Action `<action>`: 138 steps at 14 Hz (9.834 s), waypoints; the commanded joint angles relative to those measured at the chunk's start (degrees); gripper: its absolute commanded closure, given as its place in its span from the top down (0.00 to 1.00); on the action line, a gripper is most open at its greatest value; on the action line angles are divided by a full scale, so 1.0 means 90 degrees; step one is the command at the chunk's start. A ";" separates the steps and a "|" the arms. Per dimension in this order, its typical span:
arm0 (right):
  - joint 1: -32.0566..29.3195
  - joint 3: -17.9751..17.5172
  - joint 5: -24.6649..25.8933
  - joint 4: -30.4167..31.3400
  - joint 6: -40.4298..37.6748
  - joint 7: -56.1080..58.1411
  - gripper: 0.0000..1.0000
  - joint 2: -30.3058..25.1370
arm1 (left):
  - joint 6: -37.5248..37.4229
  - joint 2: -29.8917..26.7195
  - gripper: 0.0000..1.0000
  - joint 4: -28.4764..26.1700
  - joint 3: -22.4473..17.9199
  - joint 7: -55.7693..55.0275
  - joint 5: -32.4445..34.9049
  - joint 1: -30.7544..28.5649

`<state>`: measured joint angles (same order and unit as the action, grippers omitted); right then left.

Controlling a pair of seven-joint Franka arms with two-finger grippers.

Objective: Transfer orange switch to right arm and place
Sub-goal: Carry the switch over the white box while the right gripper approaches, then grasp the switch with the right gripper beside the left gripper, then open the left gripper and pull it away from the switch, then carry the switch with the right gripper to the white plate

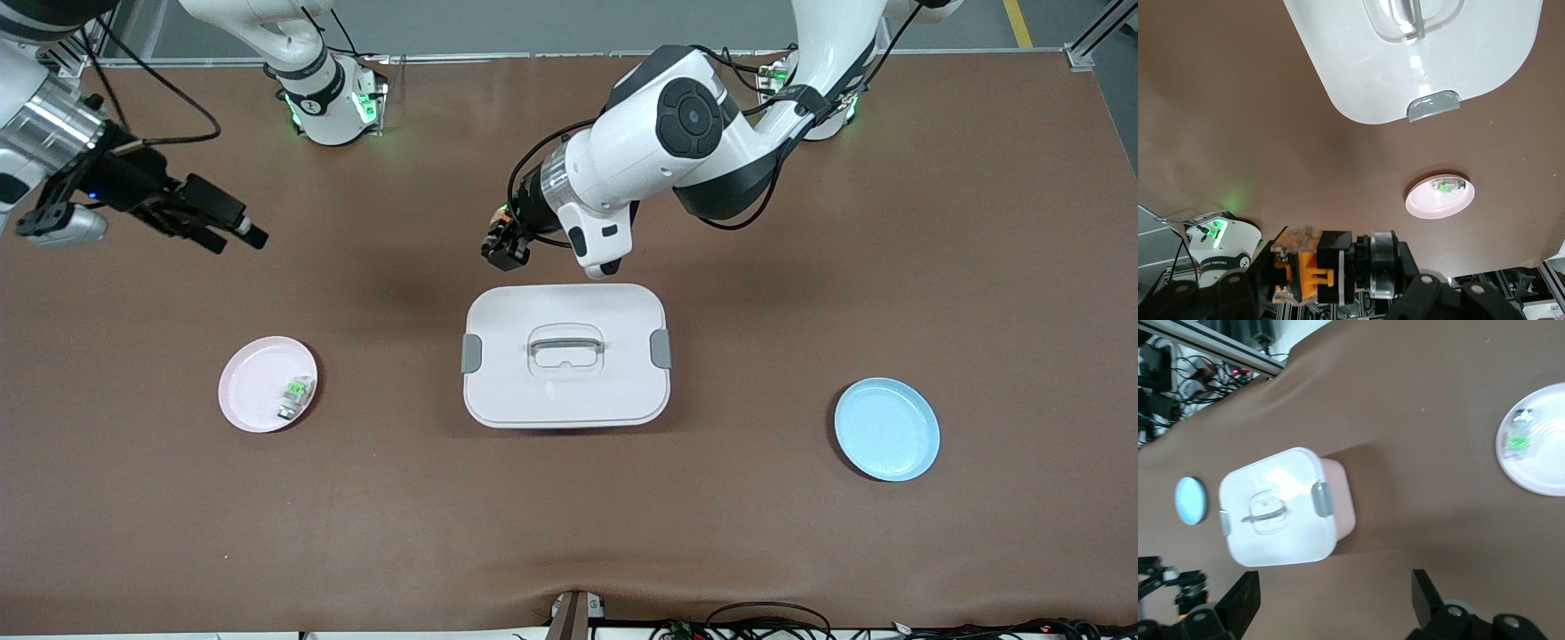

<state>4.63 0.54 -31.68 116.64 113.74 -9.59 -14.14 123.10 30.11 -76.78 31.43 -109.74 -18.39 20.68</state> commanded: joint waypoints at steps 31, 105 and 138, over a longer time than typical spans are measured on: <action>0.3870 -0.0666 -0.0484 0.0448 0.6093 -0.4090 1.00 0.1912 | -0.0357 0.0102 0.00 0.0122 -0.0026 0.1344 0.0061 -0.0482; -0.0993 -0.0539 0.3559 -0.1175 -0.0276 0.9063 0.00 0.1844 | -0.3376 -0.3403 1.00 -0.1789 -0.2350 1.1207 0.2444 -0.2796; -0.1902 -0.0539 0.4154 0.1122 0.4042 0.9972 0.00 0.3435 | -0.3521 -0.3942 1.00 -0.2182 -0.2360 1.1813 0.1780 -0.2874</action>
<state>-10.87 -3.21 4.63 129.52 149.92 78.88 14.10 91.95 -4.95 -96.37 10.42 -3.23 -1.41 -5.08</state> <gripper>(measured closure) 0.586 0.000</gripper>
